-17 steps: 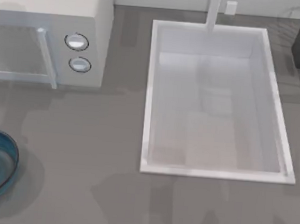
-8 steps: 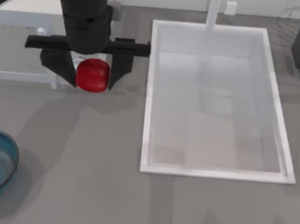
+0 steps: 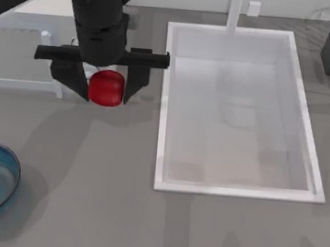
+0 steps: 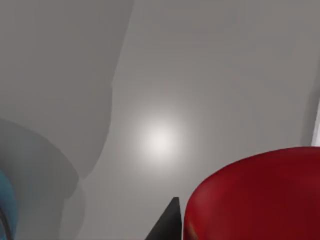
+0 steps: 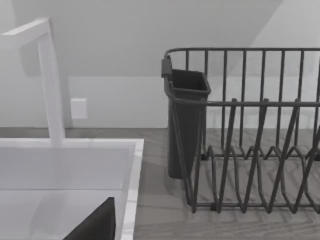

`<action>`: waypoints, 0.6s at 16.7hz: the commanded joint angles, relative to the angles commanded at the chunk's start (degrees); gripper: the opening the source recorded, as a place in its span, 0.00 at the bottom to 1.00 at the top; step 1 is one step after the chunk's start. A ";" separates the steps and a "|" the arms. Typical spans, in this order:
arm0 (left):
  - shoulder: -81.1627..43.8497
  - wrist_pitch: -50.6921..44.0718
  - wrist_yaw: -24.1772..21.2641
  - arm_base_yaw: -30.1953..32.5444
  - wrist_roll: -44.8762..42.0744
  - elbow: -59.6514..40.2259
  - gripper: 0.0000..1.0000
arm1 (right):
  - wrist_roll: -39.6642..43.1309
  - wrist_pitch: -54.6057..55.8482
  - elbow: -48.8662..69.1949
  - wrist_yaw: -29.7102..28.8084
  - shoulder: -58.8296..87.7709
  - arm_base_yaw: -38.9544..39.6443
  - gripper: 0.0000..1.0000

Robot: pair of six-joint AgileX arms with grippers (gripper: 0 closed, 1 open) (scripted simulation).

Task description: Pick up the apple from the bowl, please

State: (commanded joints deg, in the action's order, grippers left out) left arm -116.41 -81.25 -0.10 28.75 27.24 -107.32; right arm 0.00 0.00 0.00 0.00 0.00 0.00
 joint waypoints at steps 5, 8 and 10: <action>-1.18 14.24 -0.01 -0.02 -0.06 12.04 0.00 | 0.00 0.00 0.00 0.00 0.00 0.00 1.00; -1.94 20.68 -0.01 -0.01 -0.07 18.18 0.00 | 0.00 0.00 0.00 0.00 0.00 0.00 1.00; -2.23 21.95 -0.02 0.02 -0.05 19.39 0.00 | 0.00 0.00 0.00 0.00 0.00 0.00 1.00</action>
State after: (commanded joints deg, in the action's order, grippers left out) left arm -118.63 -59.30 -0.11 28.77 27.19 -87.94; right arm 0.00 0.00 0.00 0.00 0.00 0.00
